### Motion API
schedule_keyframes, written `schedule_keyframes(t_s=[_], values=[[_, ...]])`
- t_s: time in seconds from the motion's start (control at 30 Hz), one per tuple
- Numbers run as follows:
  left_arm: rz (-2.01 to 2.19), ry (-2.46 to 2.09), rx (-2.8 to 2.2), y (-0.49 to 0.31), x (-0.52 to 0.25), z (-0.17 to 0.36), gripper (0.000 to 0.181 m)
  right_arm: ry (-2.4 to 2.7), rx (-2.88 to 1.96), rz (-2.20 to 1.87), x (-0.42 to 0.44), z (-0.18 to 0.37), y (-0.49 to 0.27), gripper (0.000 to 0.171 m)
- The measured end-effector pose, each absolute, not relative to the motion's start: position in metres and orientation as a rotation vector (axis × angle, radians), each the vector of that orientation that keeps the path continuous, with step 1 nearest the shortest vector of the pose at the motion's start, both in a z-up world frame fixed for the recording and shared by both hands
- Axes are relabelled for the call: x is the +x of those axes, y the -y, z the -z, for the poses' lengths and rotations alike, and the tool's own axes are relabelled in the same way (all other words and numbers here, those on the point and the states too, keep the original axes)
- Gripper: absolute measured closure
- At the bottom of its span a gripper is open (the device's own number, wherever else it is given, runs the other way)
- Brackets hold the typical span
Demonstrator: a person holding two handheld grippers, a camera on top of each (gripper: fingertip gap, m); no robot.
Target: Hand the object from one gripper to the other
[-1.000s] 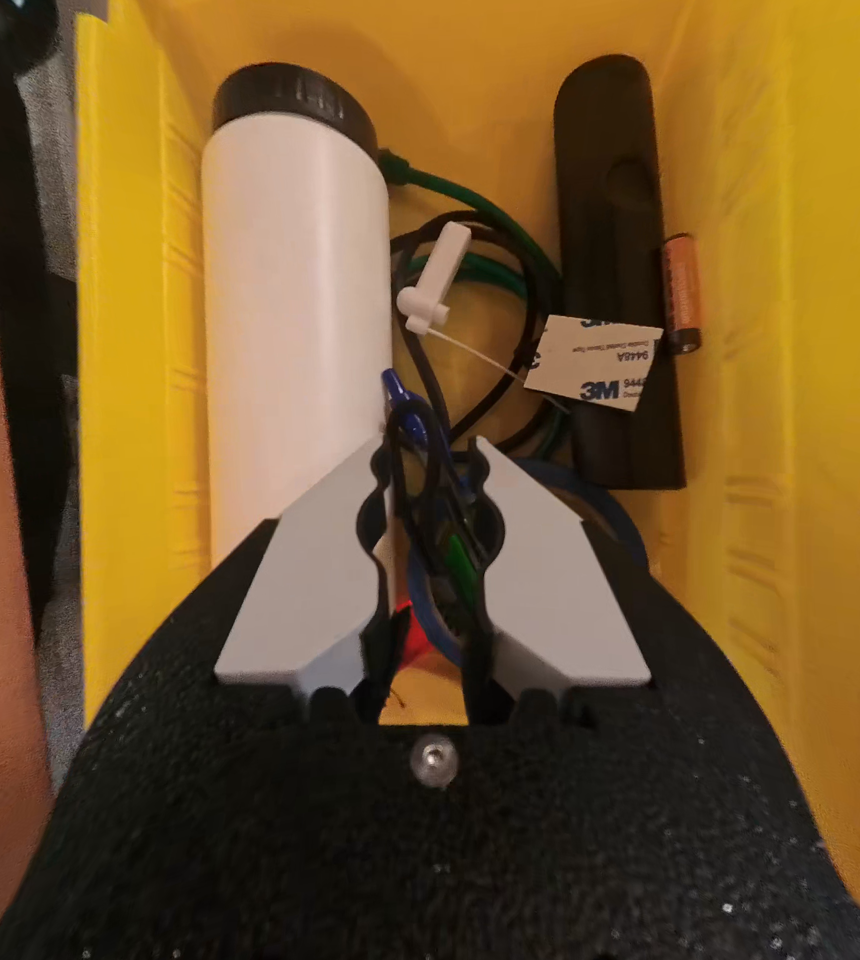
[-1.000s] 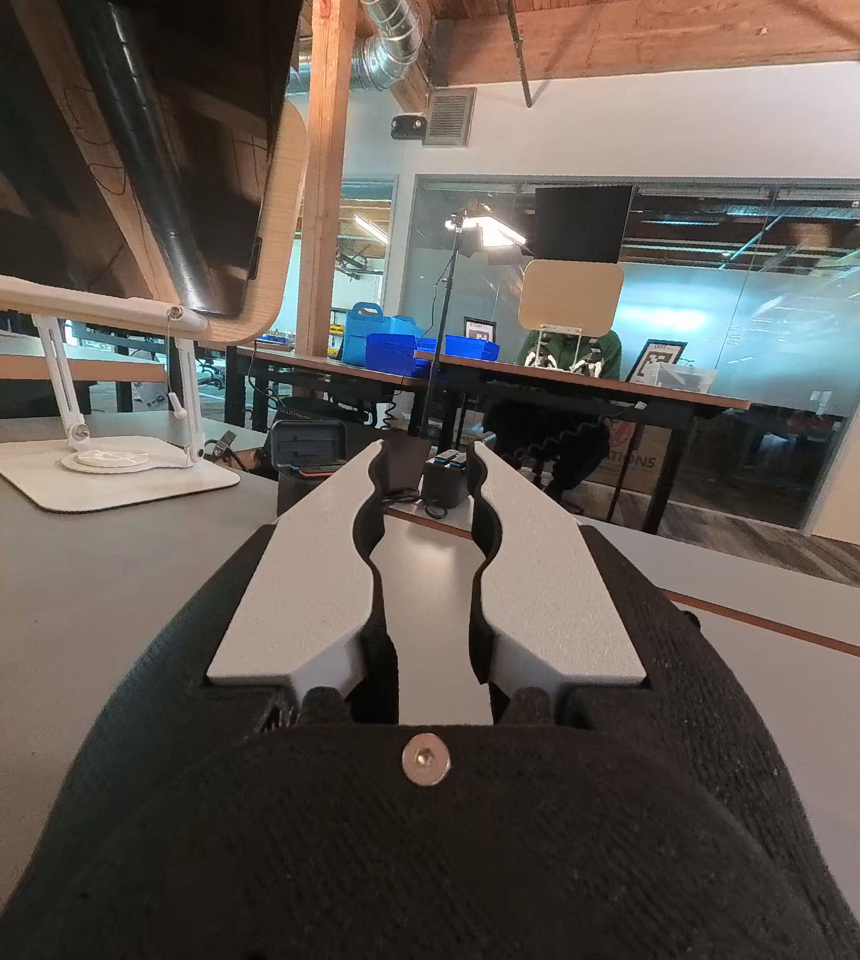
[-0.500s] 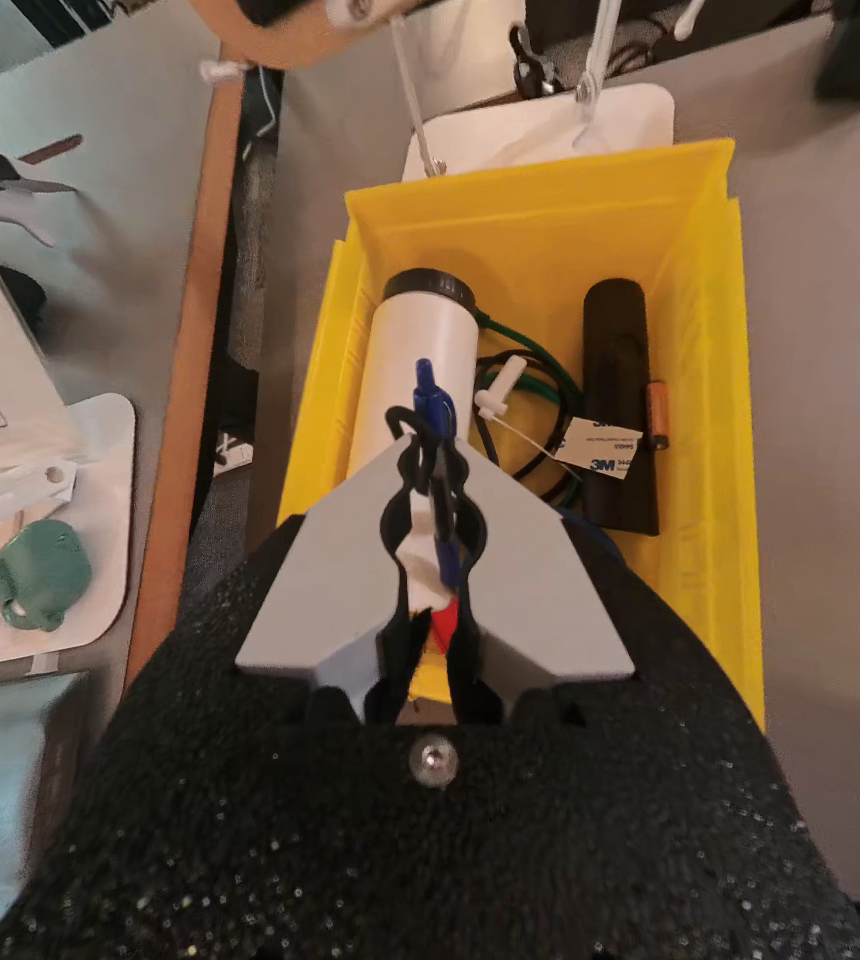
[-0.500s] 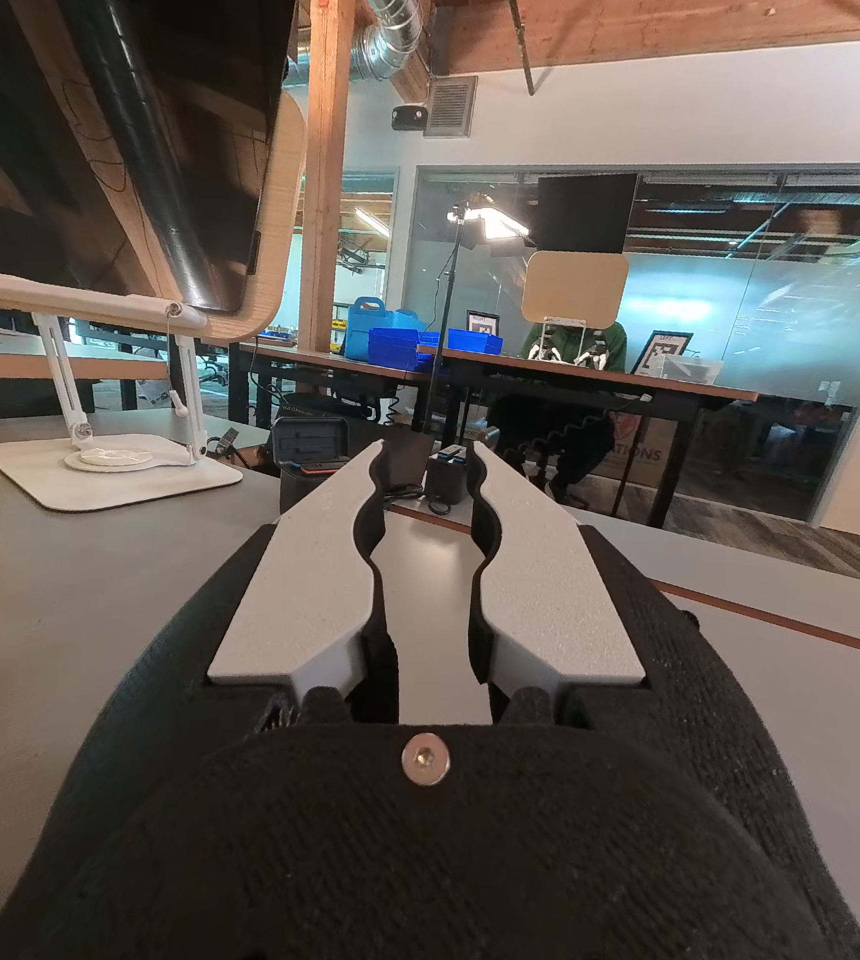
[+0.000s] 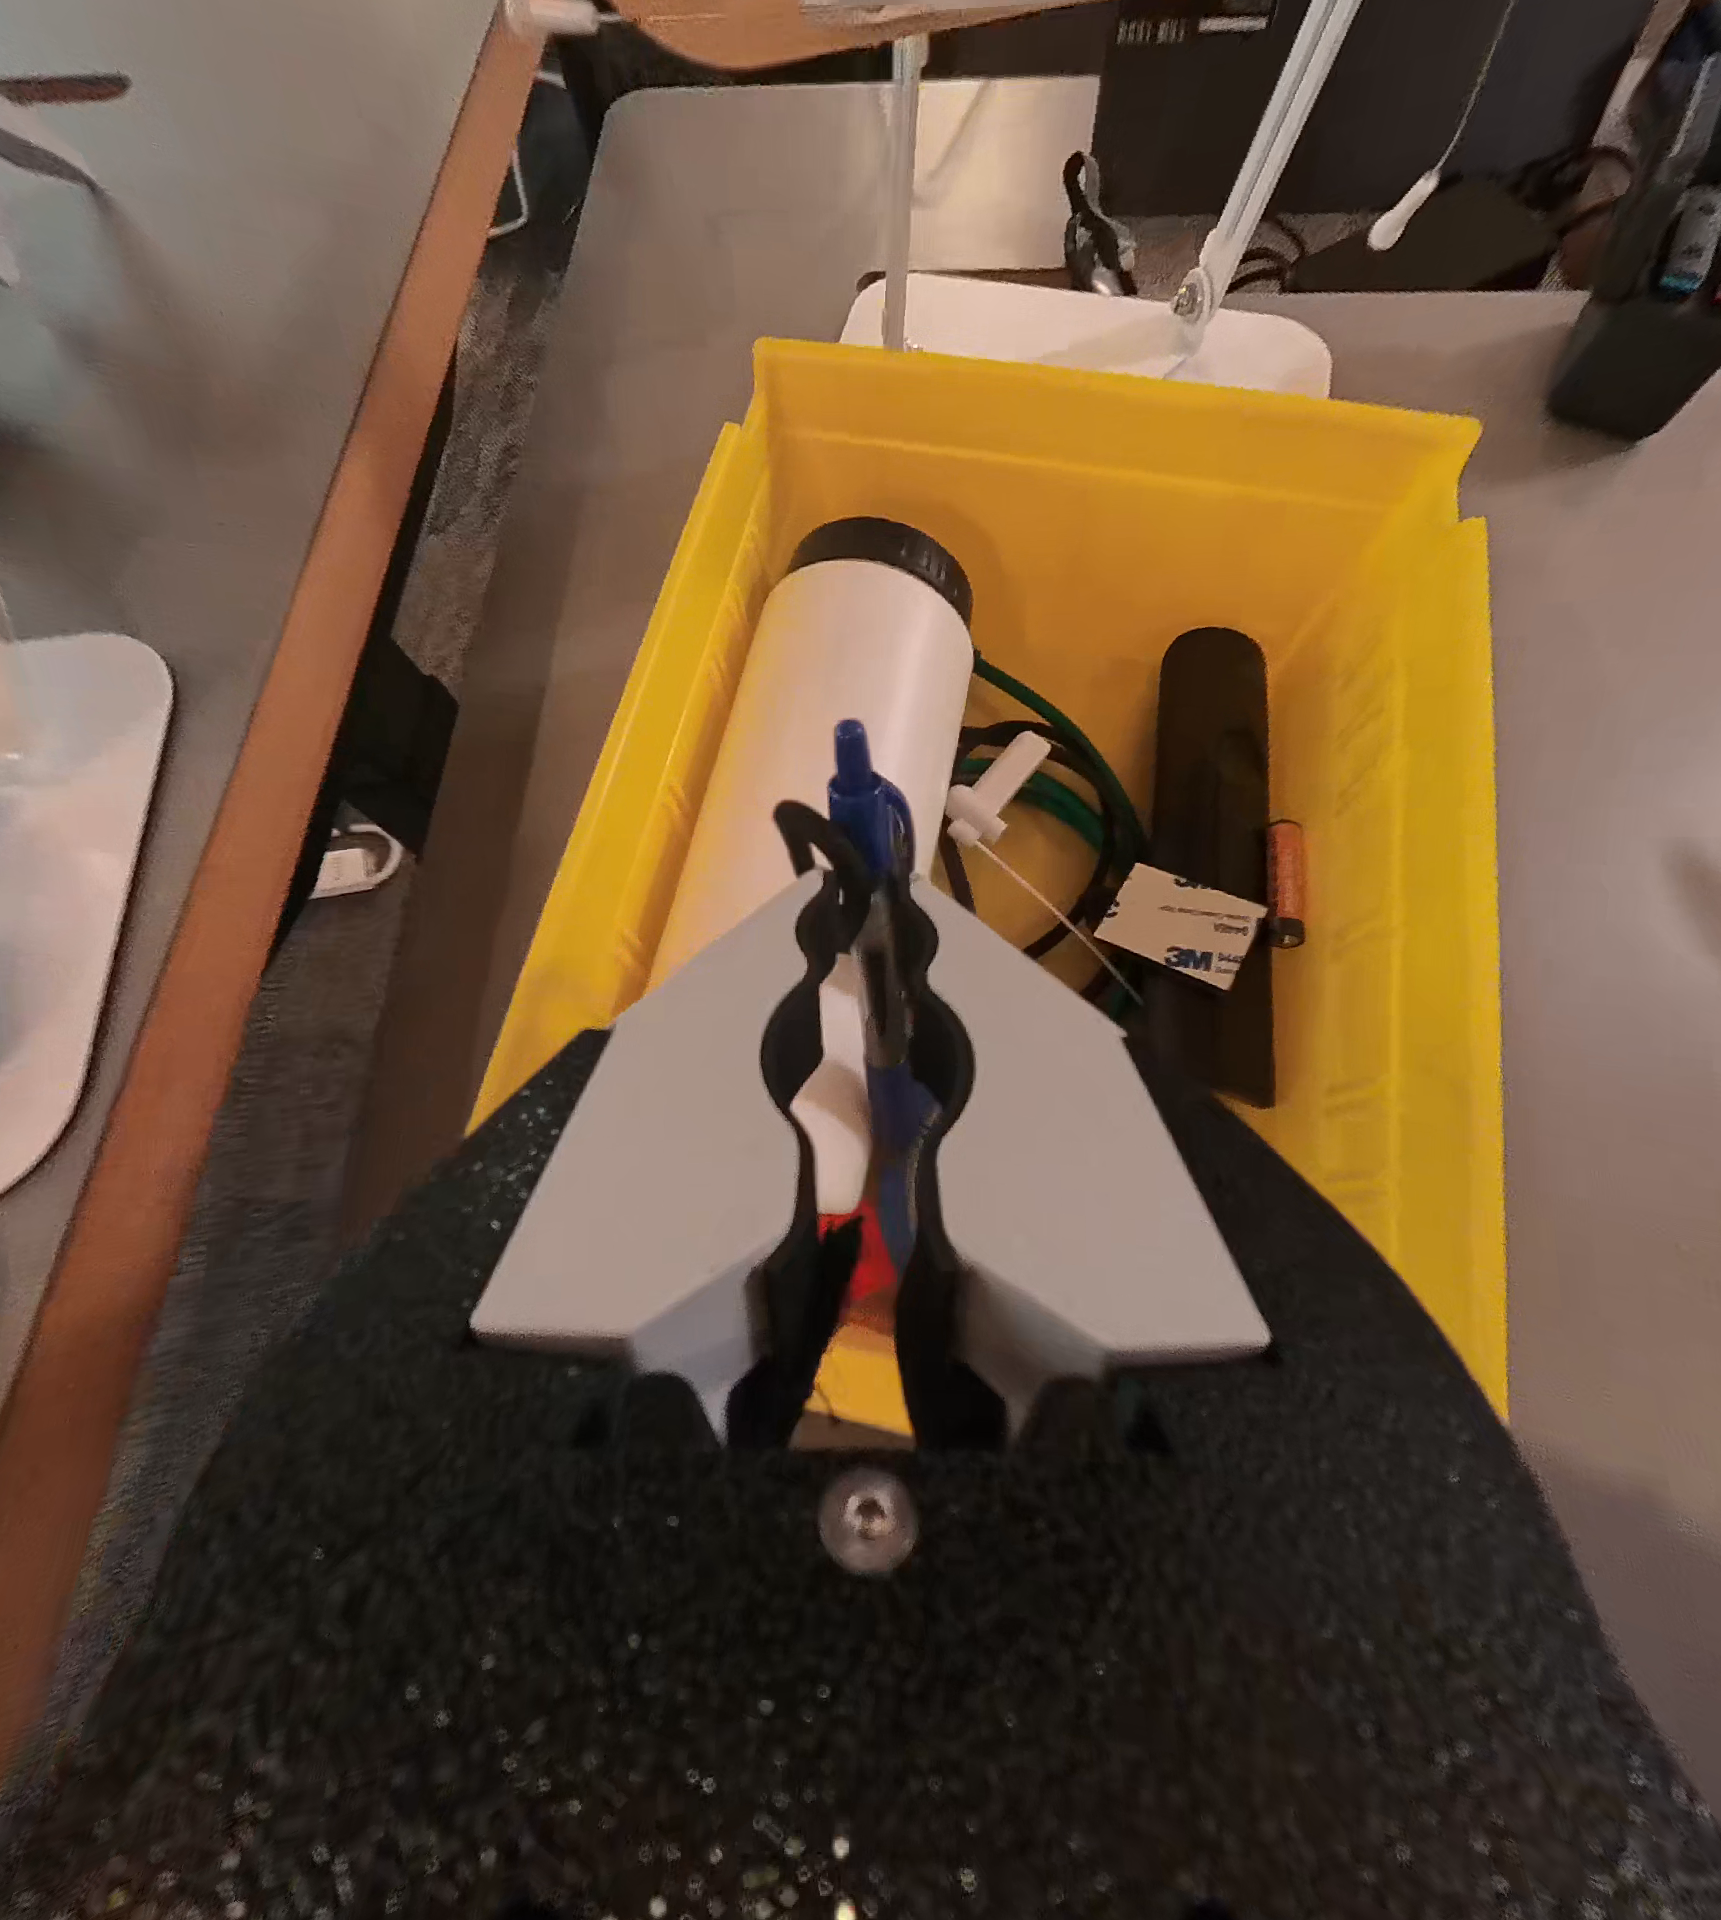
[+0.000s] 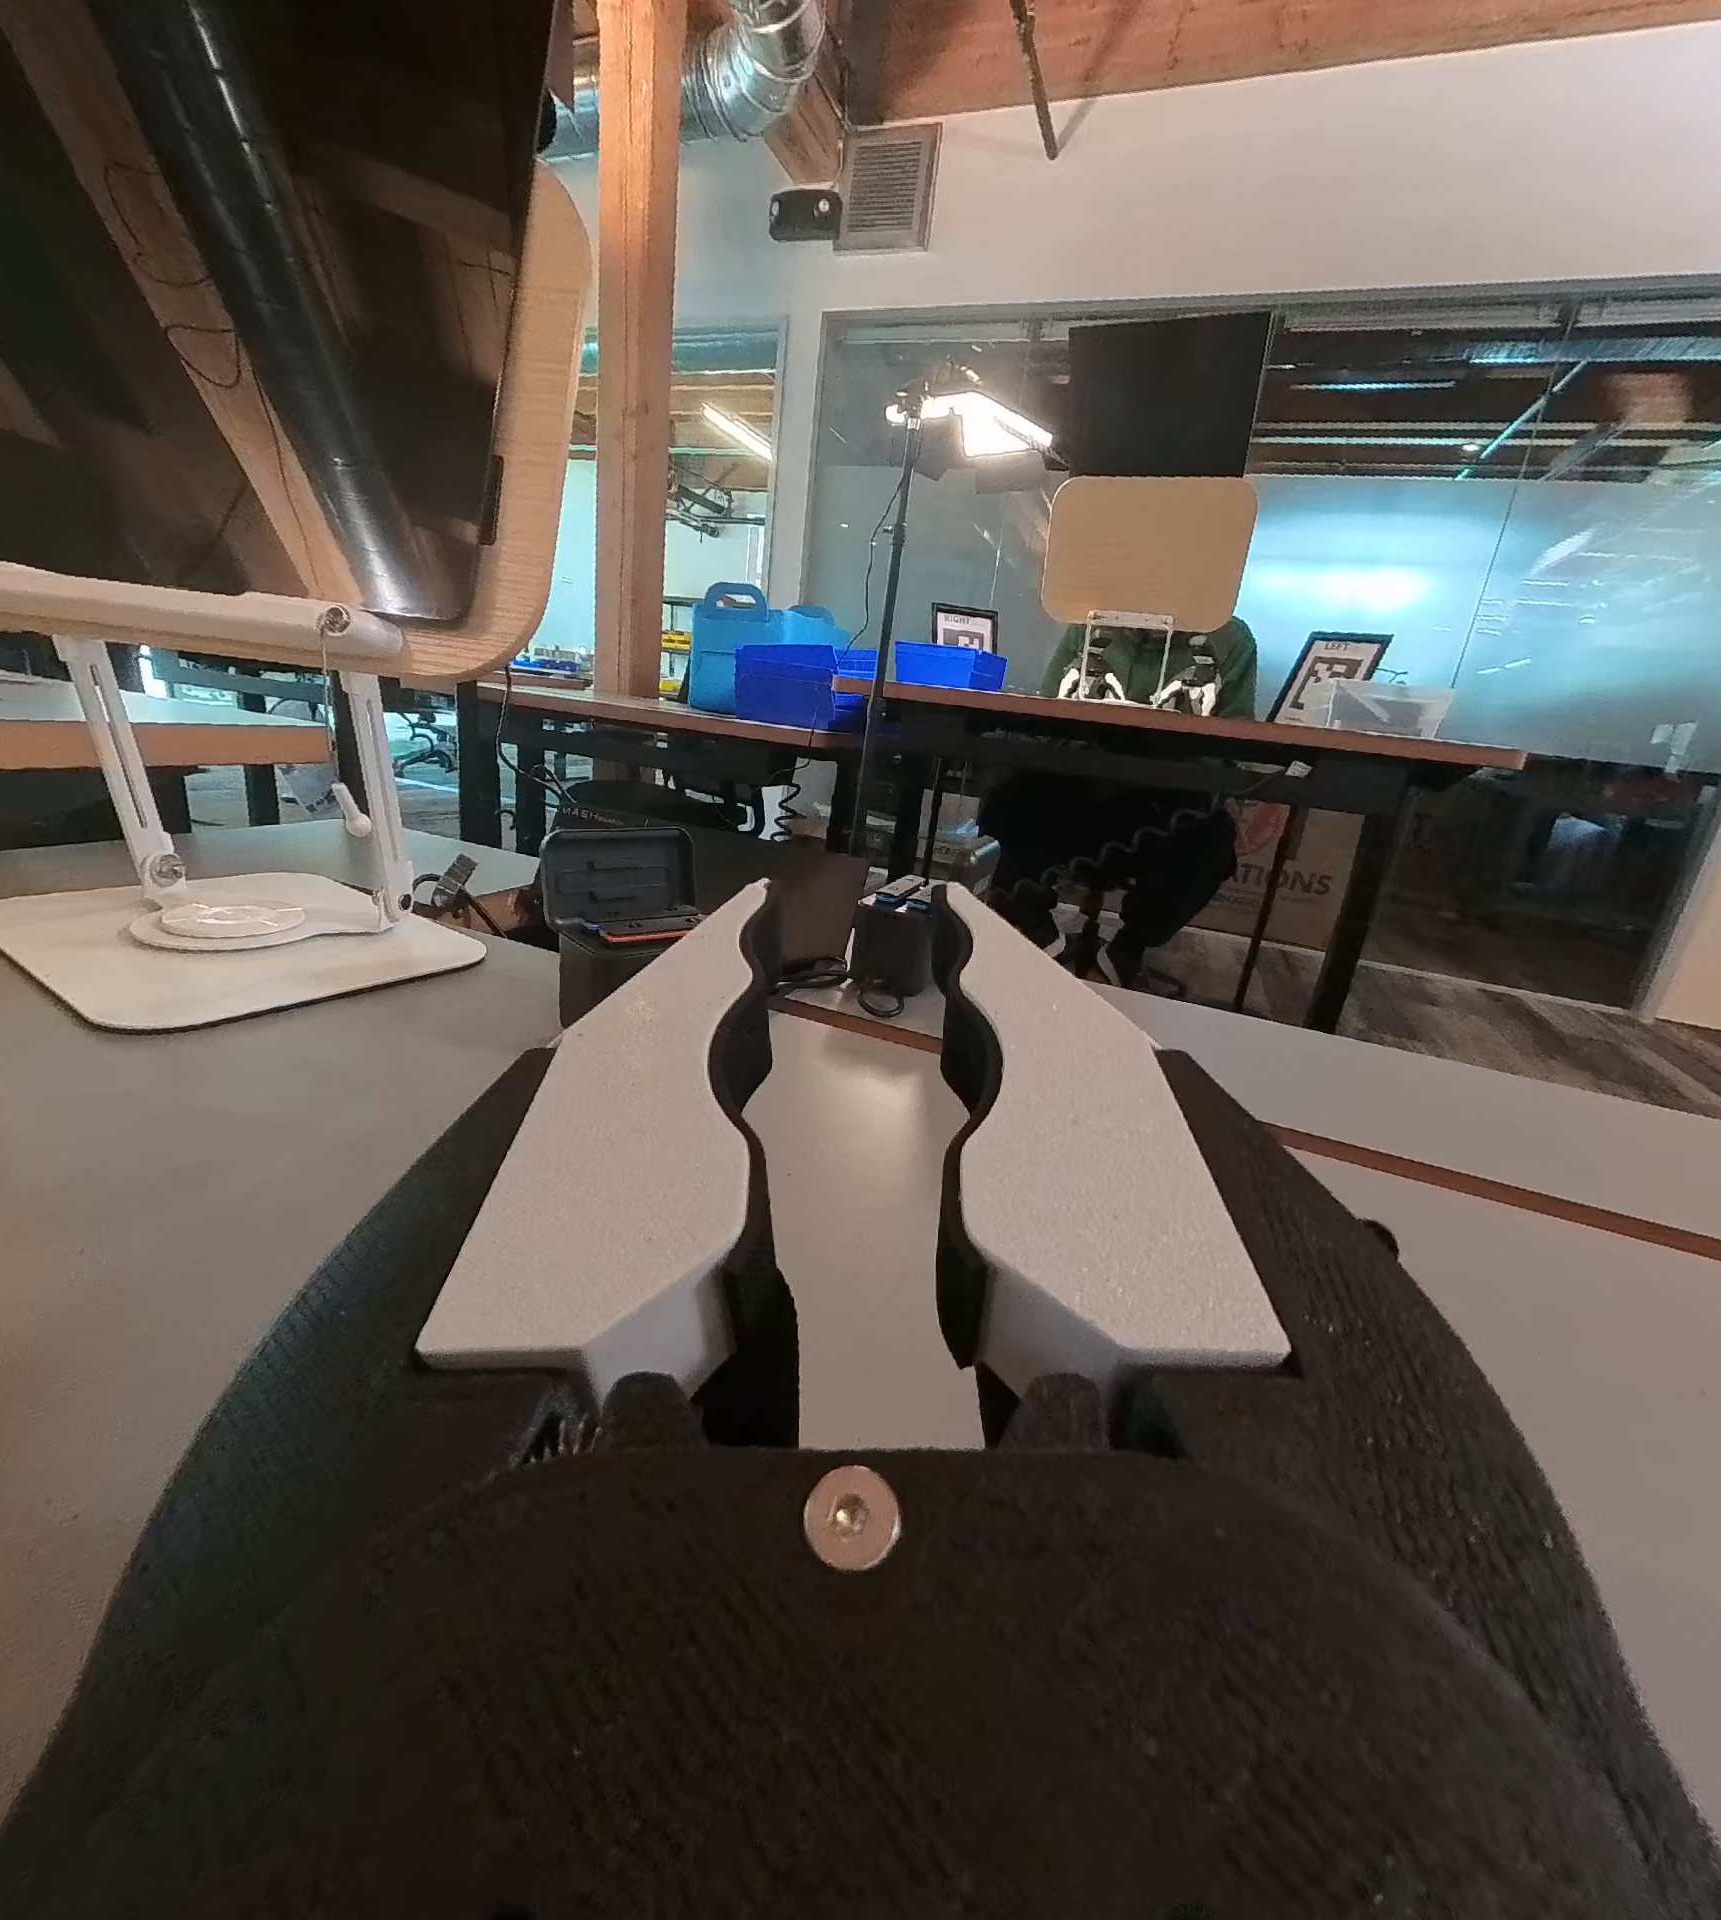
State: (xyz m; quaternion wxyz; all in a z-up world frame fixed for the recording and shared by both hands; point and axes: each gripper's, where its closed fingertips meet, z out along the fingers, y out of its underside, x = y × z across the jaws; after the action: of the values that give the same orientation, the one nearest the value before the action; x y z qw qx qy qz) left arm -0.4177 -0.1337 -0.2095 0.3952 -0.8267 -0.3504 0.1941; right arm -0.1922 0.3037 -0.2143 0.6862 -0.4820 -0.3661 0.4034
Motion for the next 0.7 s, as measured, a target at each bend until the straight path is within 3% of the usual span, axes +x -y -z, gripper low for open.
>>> schedule_keyframes(t_s=[0.03, 0.2, 0.27, 0.57, 0.7], values=[[-0.47, 0.9, -2.076, 0.134, -0.418, 0.211, 0.174, 0.818, -1.082, -0.905, -0.192, 0.214, -0.304, 0.145], [-0.34, 0.973, -1.908, 0.133, -0.426, 0.209, 0.171, 0.809, -1.097, -0.917, -0.192, 0.215, -0.306, 0.145], [-0.275, 1.018, -1.836, 0.135, -0.429, 0.208, 0.156, 0.805, -1.101, -0.919, -0.192, 0.216, -0.307, 0.145], [-0.226, 1.04, -1.81, 0.135, -0.437, 0.225, 0.165, 0.797, -1.116, -0.929, -0.191, 0.216, -0.309, 0.145], [-0.297, 0.847, -1.915, 0.11, -0.428, 0.225, 0.142, 0.799, -1.116, -0.93, -0.191, 0.216, -0.309, 0.146]])
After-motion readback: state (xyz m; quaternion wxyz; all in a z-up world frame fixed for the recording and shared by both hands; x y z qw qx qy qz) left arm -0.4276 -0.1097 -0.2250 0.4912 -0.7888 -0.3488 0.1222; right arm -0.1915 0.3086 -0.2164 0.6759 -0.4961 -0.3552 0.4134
